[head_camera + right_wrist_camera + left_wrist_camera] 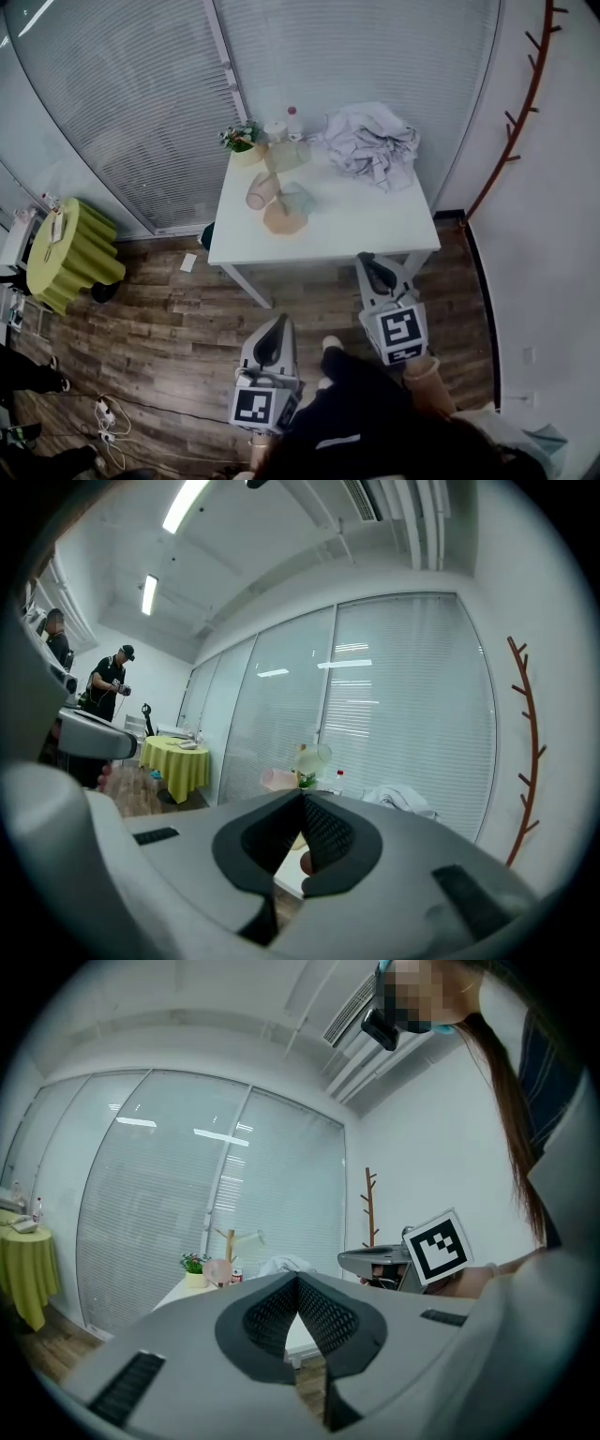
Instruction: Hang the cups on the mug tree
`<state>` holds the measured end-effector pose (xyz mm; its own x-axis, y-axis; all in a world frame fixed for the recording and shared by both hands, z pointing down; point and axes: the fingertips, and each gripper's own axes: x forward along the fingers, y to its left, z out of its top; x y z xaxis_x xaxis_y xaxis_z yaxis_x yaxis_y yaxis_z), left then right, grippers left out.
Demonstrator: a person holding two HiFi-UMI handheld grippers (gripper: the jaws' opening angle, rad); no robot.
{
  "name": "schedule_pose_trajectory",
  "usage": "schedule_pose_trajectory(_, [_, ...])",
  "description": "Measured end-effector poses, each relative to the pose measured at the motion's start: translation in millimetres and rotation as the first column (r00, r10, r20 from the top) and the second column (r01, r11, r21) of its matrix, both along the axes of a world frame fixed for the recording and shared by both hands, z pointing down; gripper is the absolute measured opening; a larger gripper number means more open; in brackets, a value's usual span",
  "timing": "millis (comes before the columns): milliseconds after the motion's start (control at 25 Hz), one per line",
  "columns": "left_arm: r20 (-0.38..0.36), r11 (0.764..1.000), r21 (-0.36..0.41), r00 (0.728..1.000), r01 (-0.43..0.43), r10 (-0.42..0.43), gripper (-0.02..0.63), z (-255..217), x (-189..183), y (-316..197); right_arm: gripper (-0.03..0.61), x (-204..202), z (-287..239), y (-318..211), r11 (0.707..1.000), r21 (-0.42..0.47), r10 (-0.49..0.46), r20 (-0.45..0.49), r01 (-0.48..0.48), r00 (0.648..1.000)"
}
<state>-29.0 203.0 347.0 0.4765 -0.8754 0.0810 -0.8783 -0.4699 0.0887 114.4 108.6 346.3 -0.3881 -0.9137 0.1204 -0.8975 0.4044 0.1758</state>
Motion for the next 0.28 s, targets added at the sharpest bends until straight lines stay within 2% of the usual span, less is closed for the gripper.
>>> schedule_pose_trajectory(280, [-0.008,1.0,-0.01,1.0,0.015,-0.015,0.0,3.8,-6.4,12.2,-0.002,-6.5,5.2,10.5,1.0,-0.012,-0.01,-0.035,0.009,0.999])
